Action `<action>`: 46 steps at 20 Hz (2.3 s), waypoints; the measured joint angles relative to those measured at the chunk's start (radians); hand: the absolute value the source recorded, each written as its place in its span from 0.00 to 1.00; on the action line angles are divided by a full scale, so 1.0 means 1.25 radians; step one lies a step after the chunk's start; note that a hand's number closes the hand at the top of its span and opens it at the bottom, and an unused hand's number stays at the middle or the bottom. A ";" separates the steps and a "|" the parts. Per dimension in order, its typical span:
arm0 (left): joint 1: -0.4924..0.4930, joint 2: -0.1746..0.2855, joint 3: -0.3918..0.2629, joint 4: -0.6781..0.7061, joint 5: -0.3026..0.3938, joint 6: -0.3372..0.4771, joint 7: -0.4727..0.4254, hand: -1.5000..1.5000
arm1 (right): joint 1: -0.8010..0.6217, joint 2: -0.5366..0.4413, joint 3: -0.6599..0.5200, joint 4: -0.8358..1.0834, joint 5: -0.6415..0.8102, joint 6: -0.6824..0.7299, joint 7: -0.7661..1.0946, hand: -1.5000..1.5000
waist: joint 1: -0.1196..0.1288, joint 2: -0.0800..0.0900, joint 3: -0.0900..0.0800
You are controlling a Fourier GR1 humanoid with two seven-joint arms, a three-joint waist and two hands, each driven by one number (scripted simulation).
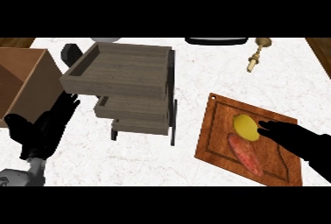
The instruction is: Pick the sweet potato from the cutting board and place it in the tiered basket
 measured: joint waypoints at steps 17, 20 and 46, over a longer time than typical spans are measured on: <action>0.007 -0.048 0.062 -0.015 -0.055 -0.057 0.036 0.50 | -0.026 0.238 0.179 0.060 0.276 0.035 0.219 0.00 | 0.003 0.003 0.003; -0.005 -0.062 0.075 0.005 -0.067 -0.066 0.032 0.50 | -0.029 0.270 0.196 0.129 0.340 0.002 0.180 0.00 | 0.002 0.004 0.003; 0.008 -0.140 0.153 0.004 -0.150 -0.141 0.047 0.50 | -0.066 0.343 0.164 0.351 0.605 -0.065 -0.061 1.00 | 0.004 -0.007 -0.006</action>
